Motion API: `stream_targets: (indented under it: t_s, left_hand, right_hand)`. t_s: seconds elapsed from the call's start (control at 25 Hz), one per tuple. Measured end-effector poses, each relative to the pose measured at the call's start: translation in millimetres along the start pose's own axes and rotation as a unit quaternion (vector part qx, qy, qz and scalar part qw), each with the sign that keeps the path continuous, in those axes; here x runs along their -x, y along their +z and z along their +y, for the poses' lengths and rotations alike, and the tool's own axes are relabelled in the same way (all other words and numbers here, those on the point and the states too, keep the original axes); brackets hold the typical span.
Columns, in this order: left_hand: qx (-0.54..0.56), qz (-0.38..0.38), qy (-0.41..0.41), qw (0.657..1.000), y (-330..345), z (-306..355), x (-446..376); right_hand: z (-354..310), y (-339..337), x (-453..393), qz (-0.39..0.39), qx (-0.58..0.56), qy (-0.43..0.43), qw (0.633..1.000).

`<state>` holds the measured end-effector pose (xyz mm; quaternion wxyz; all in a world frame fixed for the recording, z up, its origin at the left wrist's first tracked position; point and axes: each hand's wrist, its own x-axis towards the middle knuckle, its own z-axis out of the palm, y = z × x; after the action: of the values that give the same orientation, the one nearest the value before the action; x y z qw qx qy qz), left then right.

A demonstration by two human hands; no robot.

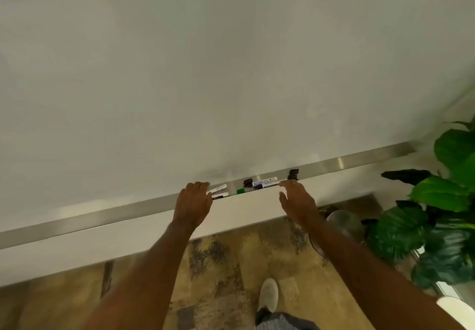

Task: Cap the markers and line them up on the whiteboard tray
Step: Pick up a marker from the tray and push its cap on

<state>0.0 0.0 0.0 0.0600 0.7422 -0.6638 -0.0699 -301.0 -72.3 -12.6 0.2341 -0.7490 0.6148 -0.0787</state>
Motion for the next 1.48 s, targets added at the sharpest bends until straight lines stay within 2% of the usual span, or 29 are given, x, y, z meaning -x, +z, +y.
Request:
stream_targets:
  t_s: [0.16,0.24,0.36,0.56,0.92,1.12,1.24,1.4,1.48]
  left_hand:
    - [0.04,-0.052,-0.056,0.996,26.1,12.0,-24.8]
    - [0.041,-0.069,-0.06,0.995,34.4,17.2,-34.4]
    - [0.036,-0.07,-0.056,0.995,45.9,24.0,-48.2]
    - [0.009,-0.089,-0.036,0.995,57.2,25.5,-57.7]
    - [-0.033,-0.131,0.016,0.991,61.5,18.0,-66.5]
    - [-0.041,-0.126,0.001,0.991,60.2,19.8,-66.3]
    - [-0.037,-0.112,0.005,0.993,60.2,19.6,-64.1]
    - [-0.001,-0.061,0.045,0.997,57.1,17.8,-58.4]
    - [0.09,0.011,0.03,0.995,52.1,24.2,-54.6]
  right_hand:
    - [34.9,0.2,-33.2,-0.008,-0.052,0.077,0.996]
    - [45.8,-0.6,-48.9,0.012,-0.053,0.086,0.995]
    - [55.0,-2.0,-70.3,0.017,-0.027,0.069,0.997]
    - [60.6,-0.1,-85.6,-0.009,0.078,0.008,0.997]
    - [56.0,-4.7,-99.8,-0.069,0.118,-0.021,0.99]
    - [50.6,0.9,-96.2,-0.057,0.06,0.013,0.996]
    - [46.1,3.5,-90.9,-0.02,0.024,0.022,0.999]
    - [20.9,8.6,-72.0,0.08,-0.135,0.05,0.986]
    - [2.2,16.8,-57.1,0.111,-0.249,0.078,0.959]
